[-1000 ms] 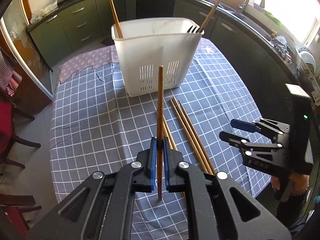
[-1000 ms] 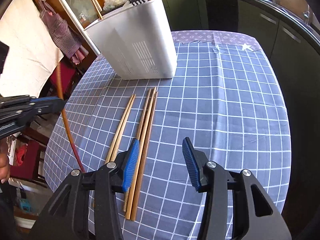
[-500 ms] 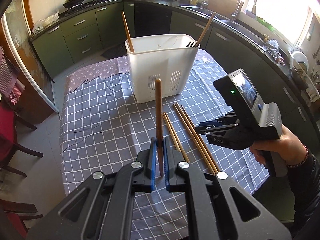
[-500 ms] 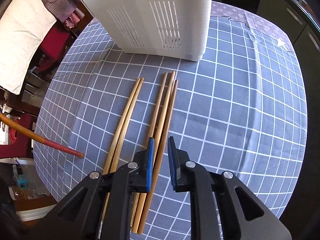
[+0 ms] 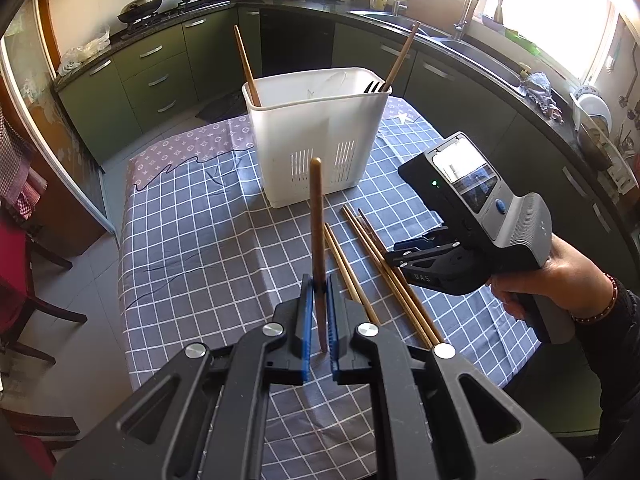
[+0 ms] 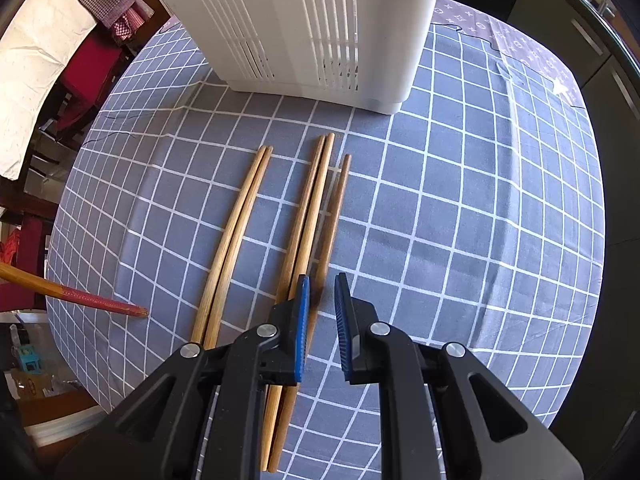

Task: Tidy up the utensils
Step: 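Move the right gripper onto a chopstick while the left gripper holds its chopstick raised, then carry both chopsticks over the white holder, lower them in, open both grippers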

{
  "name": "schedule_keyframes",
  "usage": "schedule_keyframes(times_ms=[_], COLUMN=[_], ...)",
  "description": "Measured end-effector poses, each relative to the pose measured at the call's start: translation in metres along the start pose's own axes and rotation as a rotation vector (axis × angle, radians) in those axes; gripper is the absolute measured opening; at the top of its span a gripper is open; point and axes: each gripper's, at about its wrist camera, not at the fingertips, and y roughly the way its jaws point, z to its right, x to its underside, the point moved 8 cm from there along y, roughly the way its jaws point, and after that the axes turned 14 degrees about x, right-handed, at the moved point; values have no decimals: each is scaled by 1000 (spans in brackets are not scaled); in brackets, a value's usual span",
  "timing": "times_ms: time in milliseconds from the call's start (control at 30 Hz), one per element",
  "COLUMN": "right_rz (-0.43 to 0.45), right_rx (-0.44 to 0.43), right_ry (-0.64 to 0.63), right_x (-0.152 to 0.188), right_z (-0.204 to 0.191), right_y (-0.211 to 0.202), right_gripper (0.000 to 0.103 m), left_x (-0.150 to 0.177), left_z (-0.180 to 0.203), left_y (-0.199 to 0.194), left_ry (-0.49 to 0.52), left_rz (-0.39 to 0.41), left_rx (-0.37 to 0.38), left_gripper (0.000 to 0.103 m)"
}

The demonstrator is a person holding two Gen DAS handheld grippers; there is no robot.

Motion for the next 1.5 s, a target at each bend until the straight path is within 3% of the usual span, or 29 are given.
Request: schedule_keyframes(times_ms=[267, 500, 567, 800, 967, 1067, 1500], right_rz=[-16, 27, 58, 263, 438, 495, 489], right_rx=[31, 67, 38, -30, -62, -54, -47], right_ry=[-15, -40, -25, 38, 71, 78, 82], right_x=[-1, -4, -2, 10, 38, 56, 64], right_z=[-11, -16, -12, 8, 26, 33, 44], right_y=[6, 4, -7, -83, -149, -171, -165], right_gripper=[14, 7, 7, 7, 7, 7, 7], left_x=[0, 2, 2, 1, 1, 1, 0], left_z=[1, 3, 2, 1, 1, 3, 7], left_y=[3, 4, 4, 4, 5, 5, 4], left_ry=[4, -4, -6, -5, -5, 1, 19], left_rz=[-11, -23, -24, -23, -20, -19, -19], left_rx=[-3, 4, 3, 1, -2, -6, -35], left_gripper=[7, 7, 7, 7, 7, 7, 7])
